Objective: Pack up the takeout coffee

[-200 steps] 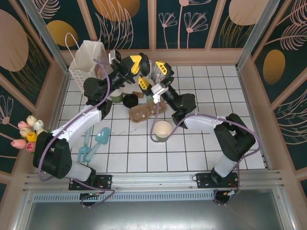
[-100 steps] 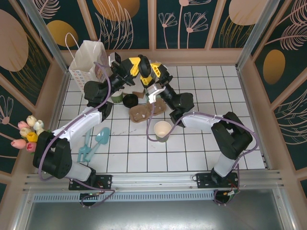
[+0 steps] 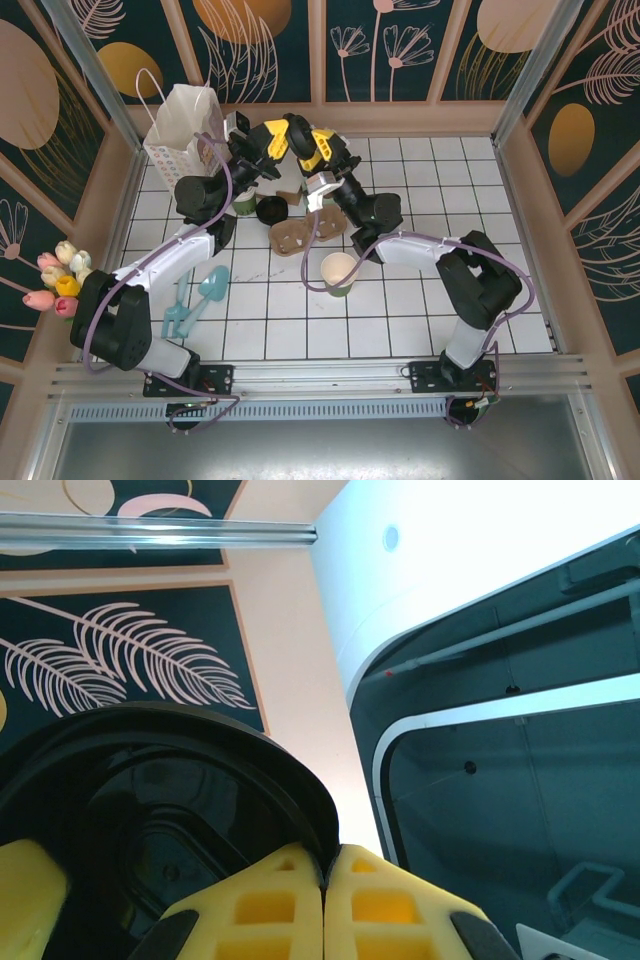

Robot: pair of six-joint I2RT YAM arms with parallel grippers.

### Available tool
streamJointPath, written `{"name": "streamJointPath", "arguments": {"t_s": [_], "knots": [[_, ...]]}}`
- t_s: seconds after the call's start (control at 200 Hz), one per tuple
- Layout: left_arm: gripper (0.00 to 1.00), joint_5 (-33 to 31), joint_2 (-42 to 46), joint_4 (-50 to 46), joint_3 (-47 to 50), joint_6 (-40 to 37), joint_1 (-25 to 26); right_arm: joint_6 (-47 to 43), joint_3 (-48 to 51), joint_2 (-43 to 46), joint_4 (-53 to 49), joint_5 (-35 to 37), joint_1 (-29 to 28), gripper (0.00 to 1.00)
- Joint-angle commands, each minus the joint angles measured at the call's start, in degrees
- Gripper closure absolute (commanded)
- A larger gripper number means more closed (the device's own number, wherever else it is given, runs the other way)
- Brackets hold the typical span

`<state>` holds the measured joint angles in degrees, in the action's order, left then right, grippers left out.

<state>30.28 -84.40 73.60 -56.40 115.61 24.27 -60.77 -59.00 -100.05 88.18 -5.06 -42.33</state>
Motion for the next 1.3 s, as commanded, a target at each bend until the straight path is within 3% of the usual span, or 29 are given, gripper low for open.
{"name": "streamJointPath", "arguments": {"t_s": [0.0, 0.4, 0.58, 0.721, 0.861, 0.991, 1.116, 1.296], "knots": [[1.00, -0.20, -0.50, 3.36, 1.88, 0.78, -0.10, -1.79, -2.93, -0.51, 4.84, 1.43, -0.08, 0.66], [1.00, -0.40, -0.94, 6.57, 4.11, 1.54, -0.10, -4.53, -3.30, -0.66, 4.74, 2.77, -0.17, 0.78], [0.67, 0.99, -0.95, 6.38, 5.22, 0.56, -0.19, -9.47, -2.41, 0.68, 1.77, 1.69, 0.01, 0.81], [0.43, 2.47, 2.17, -1.40, 7.37, -6.07, -0.41, -15.97, -0.77, 2.46, -2.21, -0.14, 0.90, 0.83], [0.17, 1.88, 8.13, -18.38, 7.16, -18.79, -1.52, -20.61, 1.26, 5.20, -5.40, -1.28, 1.76, 0.84], [0.04, -7.10, 14.51, -52.69, -0.33, -39.88, -1.77, -28.59, 2.71, 8.43, -10.91, -2.39, 1.99, 0.83], [0.02, -17.68, 16.50, -74.73, -8.21, -52.72, -1.78, -40.75, 3.76, 10.59, -17.76, -3.14, 2.39, 0.83], [0.09, -17.03, 13.86, -88.79, -15.35, -58.08, -0.94, -52.63, 1.93, 12.32, -26.33, -5.86, 4.12, 0.83]]}}
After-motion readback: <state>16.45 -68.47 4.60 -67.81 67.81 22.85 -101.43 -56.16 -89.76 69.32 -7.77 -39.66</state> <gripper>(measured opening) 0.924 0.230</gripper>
